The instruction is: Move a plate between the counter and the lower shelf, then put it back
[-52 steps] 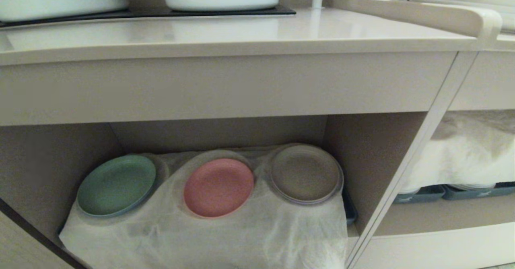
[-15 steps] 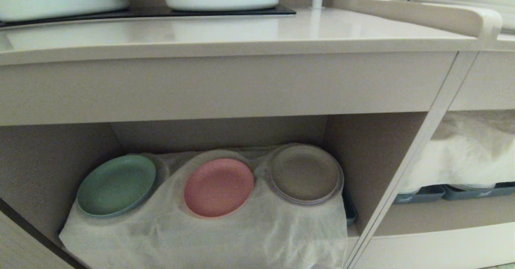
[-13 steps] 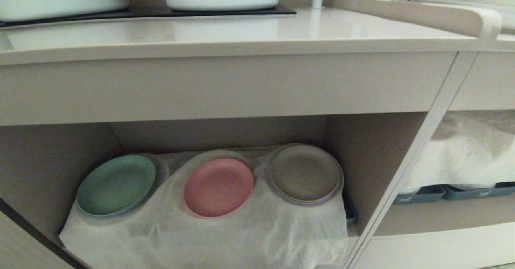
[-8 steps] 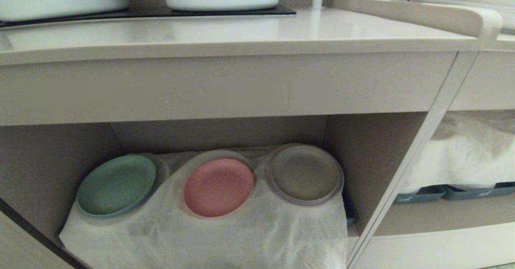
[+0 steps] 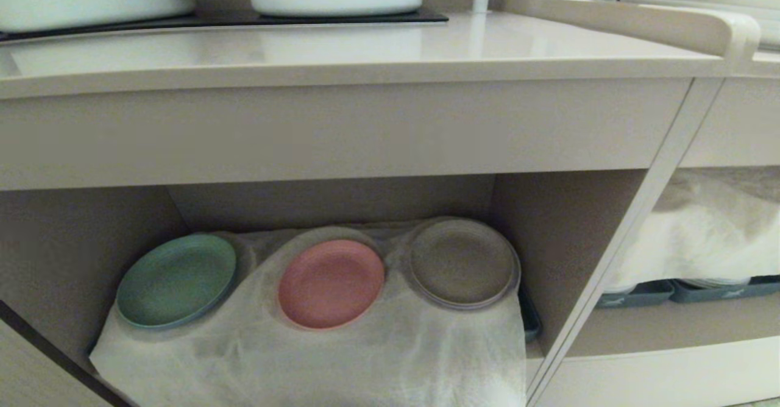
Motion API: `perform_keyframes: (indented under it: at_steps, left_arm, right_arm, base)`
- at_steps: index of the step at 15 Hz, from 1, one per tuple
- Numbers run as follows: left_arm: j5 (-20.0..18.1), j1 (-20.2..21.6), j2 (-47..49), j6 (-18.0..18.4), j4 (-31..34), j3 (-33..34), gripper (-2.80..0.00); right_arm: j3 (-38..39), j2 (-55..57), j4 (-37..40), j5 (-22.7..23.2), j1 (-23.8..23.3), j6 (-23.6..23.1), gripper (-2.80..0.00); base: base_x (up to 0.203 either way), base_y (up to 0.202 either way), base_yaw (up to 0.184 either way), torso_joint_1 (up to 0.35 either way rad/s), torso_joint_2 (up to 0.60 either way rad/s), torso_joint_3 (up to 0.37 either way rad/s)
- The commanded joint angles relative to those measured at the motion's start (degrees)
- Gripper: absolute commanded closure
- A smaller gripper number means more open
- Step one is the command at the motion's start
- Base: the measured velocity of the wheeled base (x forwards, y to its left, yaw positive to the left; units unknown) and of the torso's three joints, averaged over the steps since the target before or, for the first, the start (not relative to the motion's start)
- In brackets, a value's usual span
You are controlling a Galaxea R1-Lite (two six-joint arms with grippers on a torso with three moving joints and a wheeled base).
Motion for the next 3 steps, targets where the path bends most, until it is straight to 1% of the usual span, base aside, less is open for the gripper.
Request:
perform_keyframes:
  at_steps: [1,3]
  left_arm:
    - [0.0,0.0,-0.02,0.0,-0.05,0.02,0.0]
    - [0.0,0.0,-0.02,0.0,-0.02,-0.01,0.0]
  right_arm:
    - [0.0,0.07,-0.02,0.0,0.05,0.02,0.0]
    - [0.0,0.07,-0.02,0.0,0.05,0.02,0.0]
  base:
    - [0.0,0.0,0.0,0.0,0.0,0.0]
    - [0.0,0.0,0.0,0.0,0.0,0.0]
